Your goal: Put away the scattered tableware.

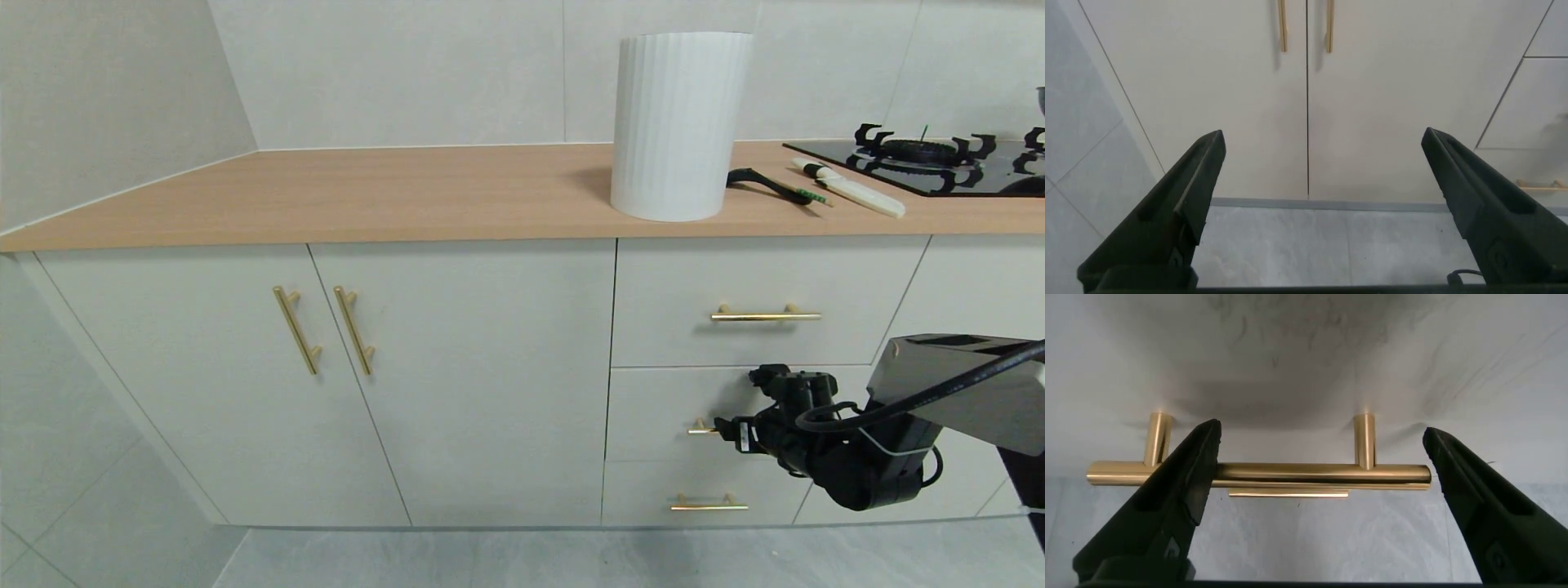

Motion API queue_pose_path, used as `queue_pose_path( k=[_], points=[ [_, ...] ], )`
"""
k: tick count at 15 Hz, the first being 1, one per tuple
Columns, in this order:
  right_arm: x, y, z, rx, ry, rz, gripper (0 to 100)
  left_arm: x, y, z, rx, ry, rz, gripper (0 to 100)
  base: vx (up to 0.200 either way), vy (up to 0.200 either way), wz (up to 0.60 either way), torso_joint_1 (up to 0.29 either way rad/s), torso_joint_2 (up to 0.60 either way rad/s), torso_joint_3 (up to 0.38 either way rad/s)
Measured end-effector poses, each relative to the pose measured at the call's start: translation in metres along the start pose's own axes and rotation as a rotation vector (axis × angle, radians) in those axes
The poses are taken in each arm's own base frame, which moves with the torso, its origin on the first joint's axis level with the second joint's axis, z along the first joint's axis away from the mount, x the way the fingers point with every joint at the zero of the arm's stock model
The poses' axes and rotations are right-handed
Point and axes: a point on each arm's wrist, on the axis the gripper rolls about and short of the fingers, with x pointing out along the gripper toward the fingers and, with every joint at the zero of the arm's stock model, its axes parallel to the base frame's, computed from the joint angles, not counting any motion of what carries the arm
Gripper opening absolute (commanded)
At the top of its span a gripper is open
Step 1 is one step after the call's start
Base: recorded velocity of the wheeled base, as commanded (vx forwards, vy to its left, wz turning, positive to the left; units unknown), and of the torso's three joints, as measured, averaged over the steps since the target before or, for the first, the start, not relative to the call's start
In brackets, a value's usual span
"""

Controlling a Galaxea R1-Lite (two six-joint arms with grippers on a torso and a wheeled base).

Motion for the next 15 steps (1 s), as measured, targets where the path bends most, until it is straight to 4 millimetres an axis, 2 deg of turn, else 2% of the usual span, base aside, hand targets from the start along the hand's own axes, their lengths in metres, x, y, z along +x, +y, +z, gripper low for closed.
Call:
queue_pose_path(
  k=[11, 13, 15],
  points=[
    [-0.008, -0.002, -0.005, -0.014, 0.051, -0.002, 100, 0.000, 0.000, 0.000, 0.000, 0.000, 0.000, 100, 0.000, 0.000, 0.00, 0.000, 0.00, 0.000],
    [-0.018, -0.003, -0.004, -0.026, 0.132, 0.002, 100, 0.000, 0.000, 0.000, 0.000, 0.000, 0.000, 100, 0.000, 0.000, 0.00, 0.000, 0.00, 0.000],
    [-0.038, -0.005, 0.001, -0.040, 0.249, 0.026, 100, 0.000, 0.000, 0.000, 0.000, 0.000, 0.000, 100, 0.000, 0.000, 0.00, 0.000, 0.00, 0.000]
  ],
)
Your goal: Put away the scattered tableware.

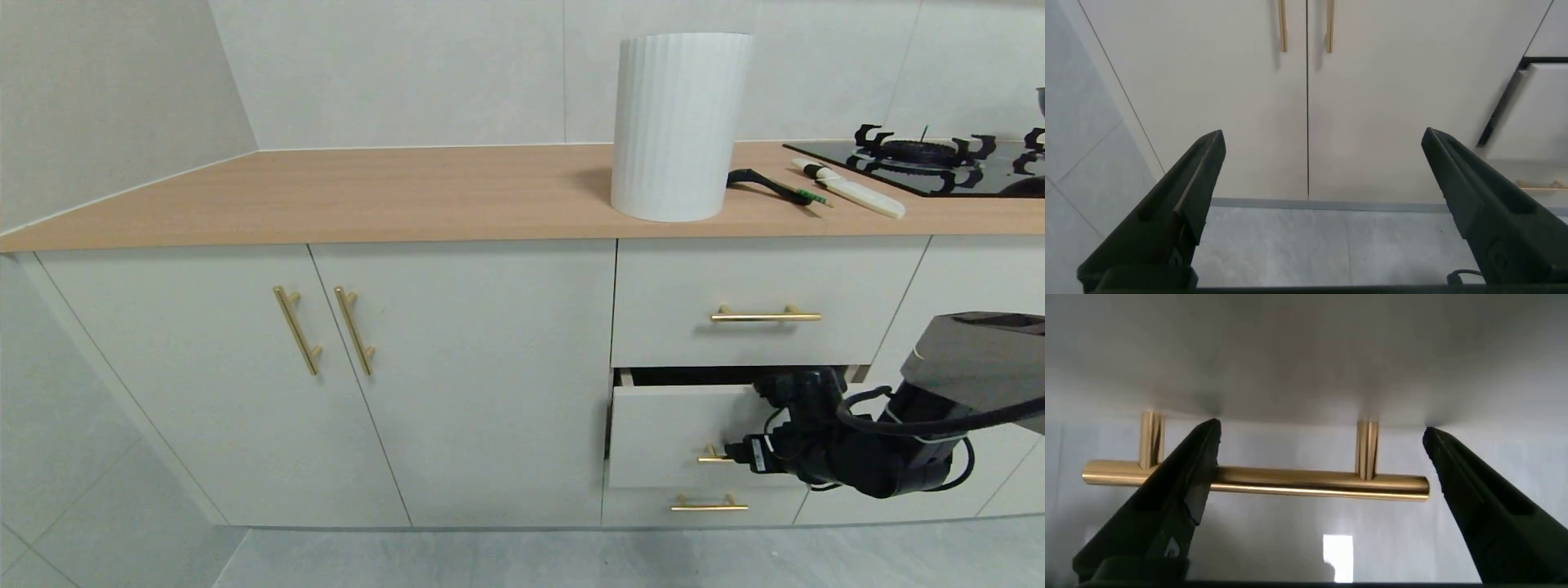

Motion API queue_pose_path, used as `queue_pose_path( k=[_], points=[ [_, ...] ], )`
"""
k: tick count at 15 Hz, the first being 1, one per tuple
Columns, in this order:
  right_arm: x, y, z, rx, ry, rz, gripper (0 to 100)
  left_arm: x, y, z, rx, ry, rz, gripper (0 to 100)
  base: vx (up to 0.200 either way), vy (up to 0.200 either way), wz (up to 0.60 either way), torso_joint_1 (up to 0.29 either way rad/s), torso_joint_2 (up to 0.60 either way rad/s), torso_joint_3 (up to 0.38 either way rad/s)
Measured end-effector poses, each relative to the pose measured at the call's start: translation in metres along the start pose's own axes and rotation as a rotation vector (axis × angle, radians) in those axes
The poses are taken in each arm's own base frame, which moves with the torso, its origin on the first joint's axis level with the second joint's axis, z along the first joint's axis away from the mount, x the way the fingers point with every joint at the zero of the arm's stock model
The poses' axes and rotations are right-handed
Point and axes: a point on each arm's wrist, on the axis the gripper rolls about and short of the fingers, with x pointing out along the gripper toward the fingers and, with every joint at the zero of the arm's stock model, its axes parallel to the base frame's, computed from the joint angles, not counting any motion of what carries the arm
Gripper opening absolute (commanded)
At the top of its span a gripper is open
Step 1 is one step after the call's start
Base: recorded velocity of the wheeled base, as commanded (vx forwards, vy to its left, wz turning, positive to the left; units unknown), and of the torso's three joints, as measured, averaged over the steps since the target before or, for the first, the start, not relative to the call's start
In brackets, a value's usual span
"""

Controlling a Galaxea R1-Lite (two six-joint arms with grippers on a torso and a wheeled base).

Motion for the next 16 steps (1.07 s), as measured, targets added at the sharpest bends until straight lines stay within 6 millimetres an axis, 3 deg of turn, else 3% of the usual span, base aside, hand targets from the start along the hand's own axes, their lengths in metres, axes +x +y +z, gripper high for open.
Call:
queue_pose_path(
  k=[3, 9, 12, 16],
  points=[
    [-0.038, -0.002, 0.012, -0.006, 0.074, 0.052, 100, 0.000, 0.000, 0.000, 0.000, 0.000, 0.000, 100, 0.000, 0.000, 0.00, 0.000, 0.00, 0.000],
    [-0.125, 0.003, 0.053, -0.008, -0.110, 0.105, 100, 0.000, 0.000, 0.000, 0.000, 0.000, 0.000, 100, 0.000, 0.000, 0.00, 0.000, 0.00, 0.000],
    [-0.133, 0.008, 0.062, -0.005, -0.224, 0.104, 100, 0.000, 0.000, 0.000, 0.000, 0.000, 0.000, 100, 0.000, 0.000, 0.00, 0.000, 0.00, 0.000],
    [-0.116, 0.019, 0.064, 0.004, -0.358, 0.047, 100, 0.000, 0.000, 0.000, 0.000, 0.000, 0.000, 100, 0.000, 0.000, 0.00, 0.000, 0.00, 0.000]
  ],
)
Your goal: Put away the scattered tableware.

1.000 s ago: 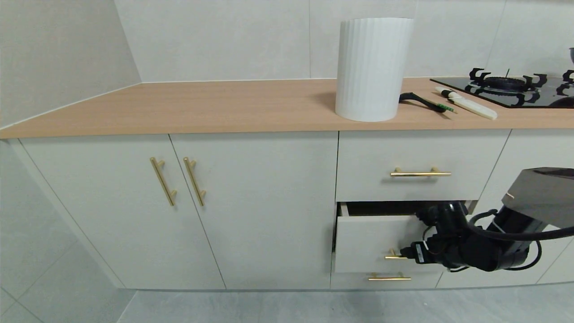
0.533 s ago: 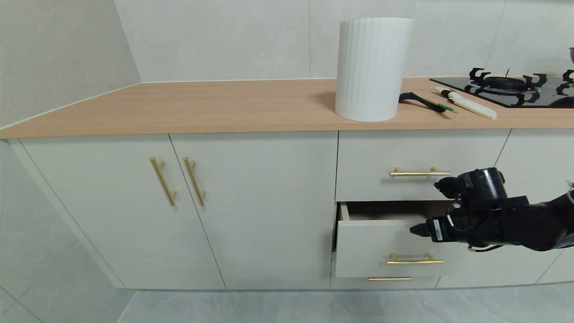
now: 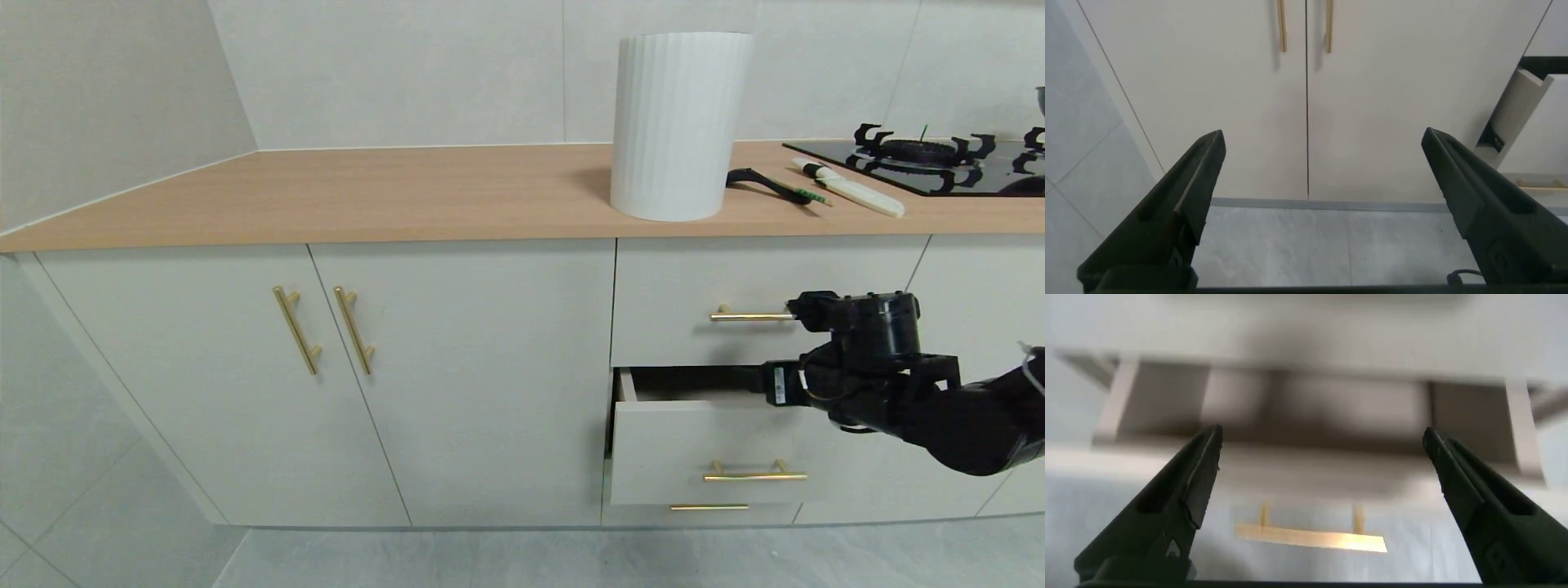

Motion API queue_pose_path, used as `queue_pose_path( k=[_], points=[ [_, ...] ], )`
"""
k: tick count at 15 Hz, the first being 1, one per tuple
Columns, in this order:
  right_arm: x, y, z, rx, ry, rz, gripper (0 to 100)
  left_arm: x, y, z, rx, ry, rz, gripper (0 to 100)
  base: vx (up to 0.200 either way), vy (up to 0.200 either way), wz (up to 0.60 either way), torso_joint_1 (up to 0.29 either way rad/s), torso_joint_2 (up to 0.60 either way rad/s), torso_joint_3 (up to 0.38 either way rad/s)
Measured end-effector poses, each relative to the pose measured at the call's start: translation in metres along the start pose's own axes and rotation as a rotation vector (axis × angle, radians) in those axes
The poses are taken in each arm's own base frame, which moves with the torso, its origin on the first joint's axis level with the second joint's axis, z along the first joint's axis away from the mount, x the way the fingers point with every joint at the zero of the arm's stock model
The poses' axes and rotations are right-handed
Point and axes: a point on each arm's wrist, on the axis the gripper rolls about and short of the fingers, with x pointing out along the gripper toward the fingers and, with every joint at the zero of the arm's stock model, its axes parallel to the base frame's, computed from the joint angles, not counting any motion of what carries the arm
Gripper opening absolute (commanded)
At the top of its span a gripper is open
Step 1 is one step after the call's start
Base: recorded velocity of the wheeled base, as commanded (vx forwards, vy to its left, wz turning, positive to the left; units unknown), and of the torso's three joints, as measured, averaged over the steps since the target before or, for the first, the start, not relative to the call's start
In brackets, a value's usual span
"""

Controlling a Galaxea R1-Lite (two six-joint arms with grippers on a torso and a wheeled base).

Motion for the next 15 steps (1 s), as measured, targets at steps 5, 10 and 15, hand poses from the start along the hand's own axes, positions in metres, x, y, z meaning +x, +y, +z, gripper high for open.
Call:
queue_pose_path(
  k=[5, 10, 15],
  points=[
    [0.028, 0.007, -0.025, -0.009, -0.001, -0.015, 100, 0.000, 0.000, 0.000, 0.000, 0.000, 0.000, 100, 0.000, 0.000, 0.00, 0.000, 0.00, 0.000],
    [0.039, 0.006, -0.039, -0.017, 0.044, -0.022, 100, 0.000, 0.000, 0.000, 0.000, 0.000, 0.000, 100, 0.000, 0.000, 0.00, 0.000, 0.00, 0.000],
    [0.037, 0.005, -0.044, -0.027, 0.094, -0.026, 100, 0.000, 0.000, 0.000, 0.000, 0.000, 0.000, 100, 0.000, 0.000, 0.00, 0.000, 0.00, 0.000]
  ],
)
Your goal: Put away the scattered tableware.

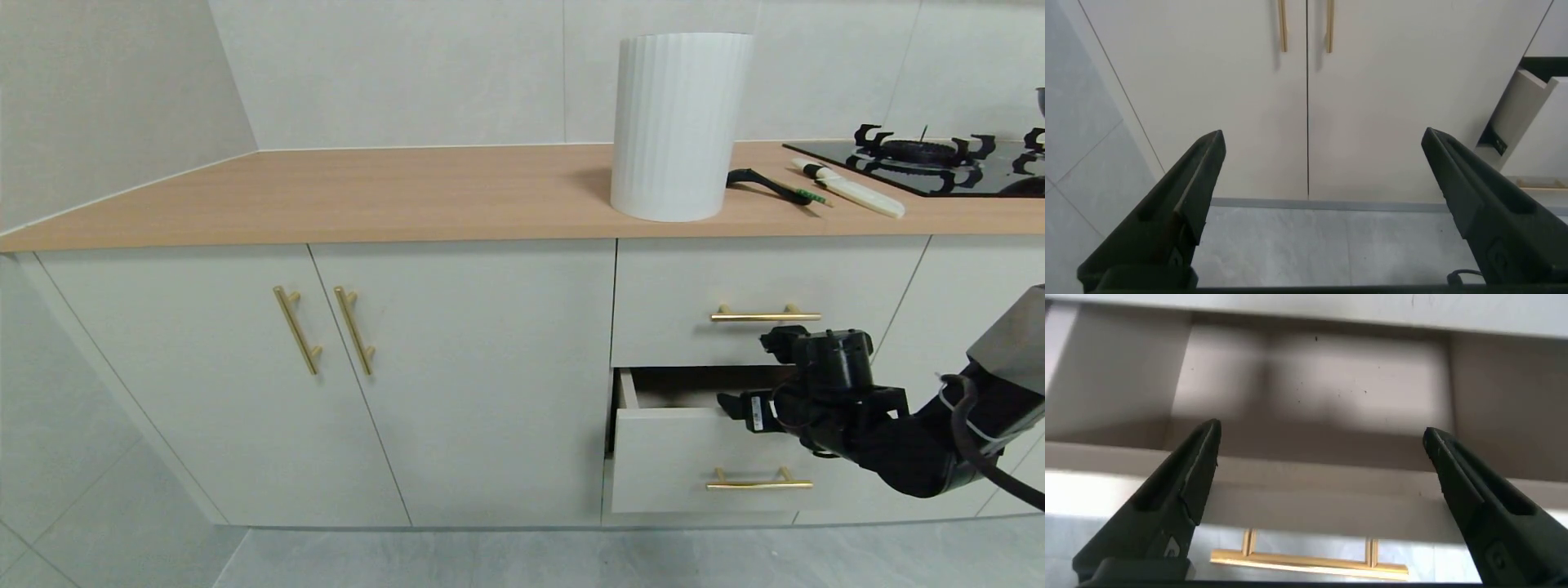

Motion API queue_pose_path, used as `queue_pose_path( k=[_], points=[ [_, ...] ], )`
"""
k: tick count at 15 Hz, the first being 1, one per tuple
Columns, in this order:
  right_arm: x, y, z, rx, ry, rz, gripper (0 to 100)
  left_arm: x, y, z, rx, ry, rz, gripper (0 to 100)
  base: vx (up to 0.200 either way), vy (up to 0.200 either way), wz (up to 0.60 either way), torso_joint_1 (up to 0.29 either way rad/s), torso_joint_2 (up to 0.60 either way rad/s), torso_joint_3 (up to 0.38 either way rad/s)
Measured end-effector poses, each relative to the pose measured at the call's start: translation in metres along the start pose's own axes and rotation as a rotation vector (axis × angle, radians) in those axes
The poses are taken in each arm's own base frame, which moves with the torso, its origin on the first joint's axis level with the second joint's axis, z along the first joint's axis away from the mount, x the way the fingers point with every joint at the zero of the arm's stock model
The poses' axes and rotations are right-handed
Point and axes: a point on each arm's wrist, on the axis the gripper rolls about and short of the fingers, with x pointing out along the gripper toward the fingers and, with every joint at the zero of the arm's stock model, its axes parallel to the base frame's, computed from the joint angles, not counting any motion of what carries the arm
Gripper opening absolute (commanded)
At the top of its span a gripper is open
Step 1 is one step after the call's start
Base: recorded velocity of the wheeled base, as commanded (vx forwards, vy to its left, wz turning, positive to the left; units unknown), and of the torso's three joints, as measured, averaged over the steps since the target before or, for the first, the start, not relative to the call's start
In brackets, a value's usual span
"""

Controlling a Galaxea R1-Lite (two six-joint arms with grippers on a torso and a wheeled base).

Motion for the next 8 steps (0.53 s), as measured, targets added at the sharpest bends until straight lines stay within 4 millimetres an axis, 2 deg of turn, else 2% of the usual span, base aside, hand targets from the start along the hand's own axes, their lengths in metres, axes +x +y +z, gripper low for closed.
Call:
queue_pose_path(
  k=[4, 8],
  points=[
    [-0.006, -0.002, -0.003, -0.014, 0.080, -0.003, 100, 0.000, 0.000, 0.000, 0.000, 0.000, 0.000, 100, 0.000, 0.000, 0.00, 0.000, 0.00, 0.000],
    [-0.023, -0.005, -0.006, -0.042, 0.222, 0.005, 100, 0.000, 0.000, 0.000, 0.000, 0.000, 0.000, 100, 0.000, 0.000, 0.00, 0.000, 0.00, 0.000]
  ],
)
